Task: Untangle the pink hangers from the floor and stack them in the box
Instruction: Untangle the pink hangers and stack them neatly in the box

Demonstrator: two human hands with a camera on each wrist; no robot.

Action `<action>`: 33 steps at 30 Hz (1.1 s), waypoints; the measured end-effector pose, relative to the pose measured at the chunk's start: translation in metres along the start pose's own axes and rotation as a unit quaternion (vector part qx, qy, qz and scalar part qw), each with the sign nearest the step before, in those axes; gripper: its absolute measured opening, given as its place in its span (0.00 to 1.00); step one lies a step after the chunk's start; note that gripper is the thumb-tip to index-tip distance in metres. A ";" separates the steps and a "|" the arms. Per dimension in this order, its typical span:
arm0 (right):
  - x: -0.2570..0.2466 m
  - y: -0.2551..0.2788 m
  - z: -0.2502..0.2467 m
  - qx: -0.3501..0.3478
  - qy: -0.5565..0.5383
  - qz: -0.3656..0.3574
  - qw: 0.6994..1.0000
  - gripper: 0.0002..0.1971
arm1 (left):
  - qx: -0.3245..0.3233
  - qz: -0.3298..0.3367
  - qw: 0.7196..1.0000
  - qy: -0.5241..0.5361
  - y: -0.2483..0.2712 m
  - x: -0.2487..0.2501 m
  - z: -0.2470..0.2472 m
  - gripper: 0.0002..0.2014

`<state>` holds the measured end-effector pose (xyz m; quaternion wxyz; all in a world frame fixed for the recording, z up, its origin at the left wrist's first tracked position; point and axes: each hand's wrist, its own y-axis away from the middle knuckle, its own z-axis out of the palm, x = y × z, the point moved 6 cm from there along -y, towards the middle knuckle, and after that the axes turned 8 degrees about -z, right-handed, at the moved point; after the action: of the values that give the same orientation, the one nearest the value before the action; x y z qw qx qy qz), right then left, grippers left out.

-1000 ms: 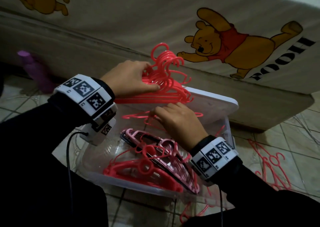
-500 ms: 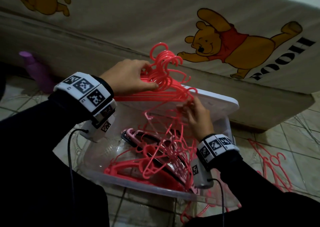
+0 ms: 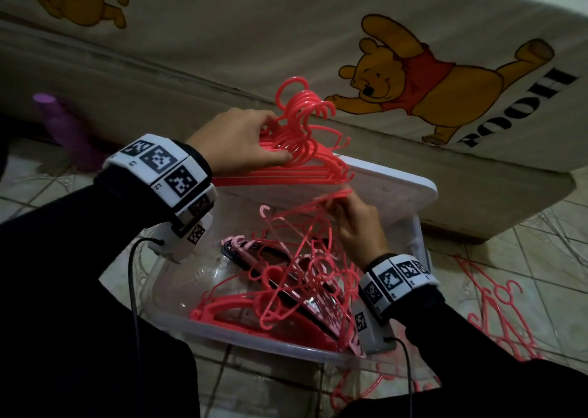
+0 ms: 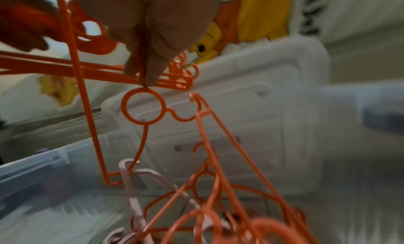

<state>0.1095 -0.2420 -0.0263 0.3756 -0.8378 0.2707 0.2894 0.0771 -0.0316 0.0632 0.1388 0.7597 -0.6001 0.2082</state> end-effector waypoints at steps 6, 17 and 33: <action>-0.017 -0.015 -0.015 0.046 0.042 -0.056 0.996 0.10 | -0.001 -0.003 1.000 -0.002 0.000 0.001 0.002 0.26; -0.004 -0.017 -0.002 0.071 0.108 -0.053 0.990 0.10 | -0.009 0.005 1.000 0.001 0.003 0.004 0.005 0.32; -0.054 -0.040 -0.046 0.070 -0.012 -0.092 0.993 0.07 | -0.043 0.070 0.996 -0.023 0.023 0.021 0.006 0.41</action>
<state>0.1120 -0.2426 0.0546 0.4614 -0.8275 0.2072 0.2438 0.0600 -0.0581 0.0670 0.1426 0.7139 -0.6630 0.1743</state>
